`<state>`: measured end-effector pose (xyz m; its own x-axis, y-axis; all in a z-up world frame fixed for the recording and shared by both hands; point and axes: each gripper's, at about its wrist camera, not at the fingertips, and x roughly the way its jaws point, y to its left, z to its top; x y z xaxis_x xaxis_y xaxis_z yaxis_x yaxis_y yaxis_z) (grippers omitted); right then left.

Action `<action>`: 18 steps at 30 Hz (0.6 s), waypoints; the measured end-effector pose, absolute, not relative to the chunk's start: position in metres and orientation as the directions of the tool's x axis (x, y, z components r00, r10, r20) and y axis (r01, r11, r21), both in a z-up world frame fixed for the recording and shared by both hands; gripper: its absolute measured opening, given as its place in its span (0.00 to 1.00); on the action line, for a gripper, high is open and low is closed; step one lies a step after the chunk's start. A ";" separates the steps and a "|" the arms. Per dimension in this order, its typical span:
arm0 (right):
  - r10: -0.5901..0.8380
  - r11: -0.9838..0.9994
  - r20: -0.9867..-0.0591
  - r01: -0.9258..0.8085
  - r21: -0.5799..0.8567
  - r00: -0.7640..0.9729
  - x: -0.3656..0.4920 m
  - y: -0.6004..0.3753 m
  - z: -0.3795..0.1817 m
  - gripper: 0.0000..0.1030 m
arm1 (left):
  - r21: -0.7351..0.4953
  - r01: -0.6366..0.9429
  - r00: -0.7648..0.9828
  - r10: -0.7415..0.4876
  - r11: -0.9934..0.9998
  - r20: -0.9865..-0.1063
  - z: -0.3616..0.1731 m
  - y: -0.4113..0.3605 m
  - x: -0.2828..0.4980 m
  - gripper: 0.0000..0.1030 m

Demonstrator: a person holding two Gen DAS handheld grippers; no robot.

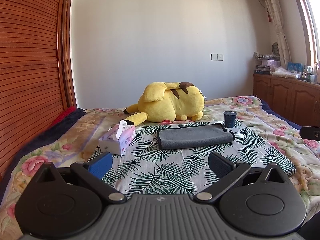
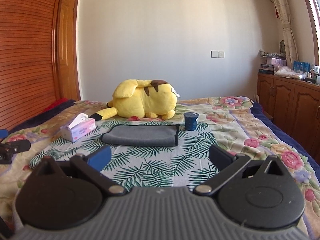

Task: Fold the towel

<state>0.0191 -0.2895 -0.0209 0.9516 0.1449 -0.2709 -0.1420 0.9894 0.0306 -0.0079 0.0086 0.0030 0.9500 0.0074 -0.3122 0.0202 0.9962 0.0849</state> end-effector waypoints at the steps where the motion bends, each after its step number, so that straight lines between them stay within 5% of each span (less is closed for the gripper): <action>1: 0.145 0.989 -0.271 -0.142 0.030 0.952 0.019 -0.289 -0.021 1.00 | 0.085 0.021 0.950 0.007 0.996 -0.312 0.003 0.009 -0.008 0.81; 18: 0.141 0.990 -0.270 -0.138 0.030 0.953 0.019 -0.291 -0.020 1.00 | 0.085 0.020 0.950 0.008 0.996 -0.312 0.003 0.009 -0.008 0.81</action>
